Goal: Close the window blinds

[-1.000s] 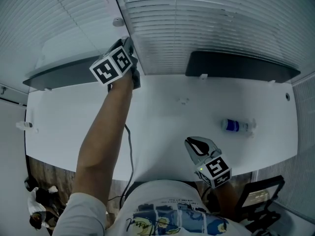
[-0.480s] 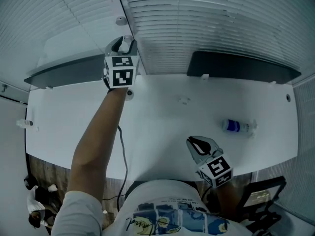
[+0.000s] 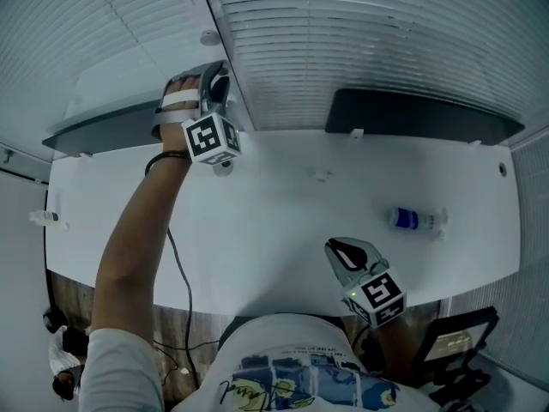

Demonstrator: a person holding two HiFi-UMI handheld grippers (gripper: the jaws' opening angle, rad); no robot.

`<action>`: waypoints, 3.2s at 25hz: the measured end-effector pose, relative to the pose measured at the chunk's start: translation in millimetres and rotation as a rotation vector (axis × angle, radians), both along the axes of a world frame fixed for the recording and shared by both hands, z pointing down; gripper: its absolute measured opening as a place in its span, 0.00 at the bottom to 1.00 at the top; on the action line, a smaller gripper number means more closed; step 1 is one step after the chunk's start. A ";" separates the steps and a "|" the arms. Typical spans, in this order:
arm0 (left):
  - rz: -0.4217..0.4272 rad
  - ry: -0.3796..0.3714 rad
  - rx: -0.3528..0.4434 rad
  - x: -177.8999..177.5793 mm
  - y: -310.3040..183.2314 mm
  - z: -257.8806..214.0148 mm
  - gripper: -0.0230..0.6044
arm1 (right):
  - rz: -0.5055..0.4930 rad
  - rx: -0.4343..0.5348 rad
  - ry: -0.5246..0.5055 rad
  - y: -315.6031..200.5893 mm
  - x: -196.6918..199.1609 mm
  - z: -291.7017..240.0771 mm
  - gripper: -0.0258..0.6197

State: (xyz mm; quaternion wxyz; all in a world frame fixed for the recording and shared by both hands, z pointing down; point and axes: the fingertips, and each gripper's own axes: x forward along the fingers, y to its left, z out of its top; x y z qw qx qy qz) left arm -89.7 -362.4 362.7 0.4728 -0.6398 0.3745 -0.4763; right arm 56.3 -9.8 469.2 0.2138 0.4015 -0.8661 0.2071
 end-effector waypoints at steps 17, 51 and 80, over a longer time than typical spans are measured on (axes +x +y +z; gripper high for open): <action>0.087 -0.172 0.077 1.3 -3.7 3.9 0.24 | 0.006 -0.003 0.003 0.0 2.0 1.2 0.07; -0.394 1.735 -0.524 -20.2 -10.6 -12.6 0.23 | 0.001 -0.005 0.001 -0.7 0.4 1.4 0.07; 0.036 -0.009 0.015 5.3 2.7 -2.0 0.34 | 0.001 -0.011 -0.002 -1.9 -2.3 0.6 0.07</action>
